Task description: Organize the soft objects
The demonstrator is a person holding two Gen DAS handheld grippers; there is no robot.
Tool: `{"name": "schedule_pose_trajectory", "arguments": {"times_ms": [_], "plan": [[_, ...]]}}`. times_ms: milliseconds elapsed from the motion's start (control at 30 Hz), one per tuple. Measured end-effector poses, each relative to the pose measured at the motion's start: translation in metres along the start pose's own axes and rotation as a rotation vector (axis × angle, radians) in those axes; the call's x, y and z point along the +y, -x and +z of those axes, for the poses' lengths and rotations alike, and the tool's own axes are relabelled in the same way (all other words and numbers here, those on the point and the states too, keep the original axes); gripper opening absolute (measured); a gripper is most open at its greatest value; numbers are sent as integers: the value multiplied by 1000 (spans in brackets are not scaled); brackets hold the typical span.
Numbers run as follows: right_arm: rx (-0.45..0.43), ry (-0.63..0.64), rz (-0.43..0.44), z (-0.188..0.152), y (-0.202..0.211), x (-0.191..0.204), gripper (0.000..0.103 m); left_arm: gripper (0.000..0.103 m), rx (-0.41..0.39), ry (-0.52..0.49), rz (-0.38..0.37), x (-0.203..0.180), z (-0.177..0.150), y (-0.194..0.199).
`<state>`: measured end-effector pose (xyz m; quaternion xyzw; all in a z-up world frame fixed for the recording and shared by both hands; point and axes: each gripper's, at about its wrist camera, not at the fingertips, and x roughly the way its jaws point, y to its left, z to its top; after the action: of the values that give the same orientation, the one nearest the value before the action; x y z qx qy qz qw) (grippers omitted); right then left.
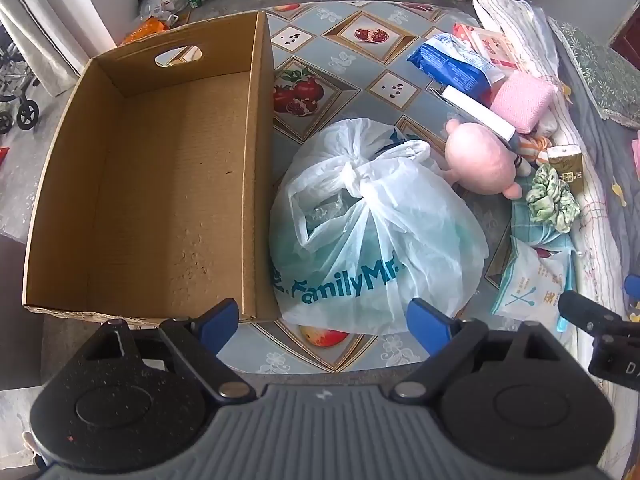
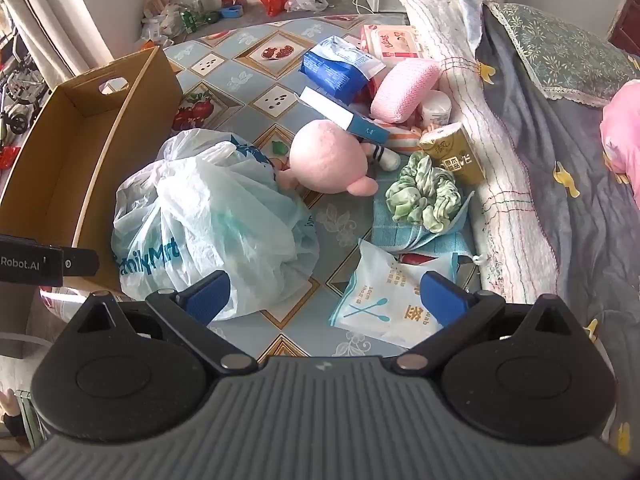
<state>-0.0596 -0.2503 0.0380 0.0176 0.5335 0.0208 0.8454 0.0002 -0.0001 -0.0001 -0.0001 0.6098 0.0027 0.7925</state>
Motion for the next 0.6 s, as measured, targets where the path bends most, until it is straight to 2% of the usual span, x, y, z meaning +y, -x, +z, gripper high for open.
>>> {"name": "schedule_pose_trajectory", "arguments": {"times_ms": [600], "plan": [[15, -11, -19, 5, -6, -1, 102, 92, 0, -7, -2, 0, 2, -4]]}}
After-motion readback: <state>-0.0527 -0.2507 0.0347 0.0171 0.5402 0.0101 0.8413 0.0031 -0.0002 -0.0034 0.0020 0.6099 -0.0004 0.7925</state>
